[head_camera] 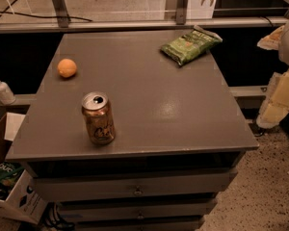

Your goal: Move green jalapeno chip bag near orange

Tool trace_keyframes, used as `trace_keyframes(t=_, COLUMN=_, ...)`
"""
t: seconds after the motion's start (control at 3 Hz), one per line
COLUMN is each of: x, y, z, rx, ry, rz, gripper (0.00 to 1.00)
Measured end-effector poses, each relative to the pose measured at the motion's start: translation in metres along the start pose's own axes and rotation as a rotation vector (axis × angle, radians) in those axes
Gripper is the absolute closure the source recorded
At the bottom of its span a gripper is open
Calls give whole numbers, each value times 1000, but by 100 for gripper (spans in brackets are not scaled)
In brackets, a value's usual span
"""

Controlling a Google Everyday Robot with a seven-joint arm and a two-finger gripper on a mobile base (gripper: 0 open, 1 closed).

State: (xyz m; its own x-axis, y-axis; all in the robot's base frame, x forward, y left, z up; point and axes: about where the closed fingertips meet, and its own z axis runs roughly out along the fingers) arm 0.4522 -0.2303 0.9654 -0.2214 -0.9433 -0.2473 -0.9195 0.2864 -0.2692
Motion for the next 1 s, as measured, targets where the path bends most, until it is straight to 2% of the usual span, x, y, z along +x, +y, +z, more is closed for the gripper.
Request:
trace_keyframes(t=0.33, x=29, y=-36, z=31, rx=41, ry=-92, rz=68, gripper=0)
trace_keyframes(t=0.67, x=53, y=-87, z=67, rx=95, ry=-193, rz=136, gripper=0)
trace_keyframes(t=1.0, x=59, y=-140, z=104, rx=144, ry=-292, rz=195, gripper=0)
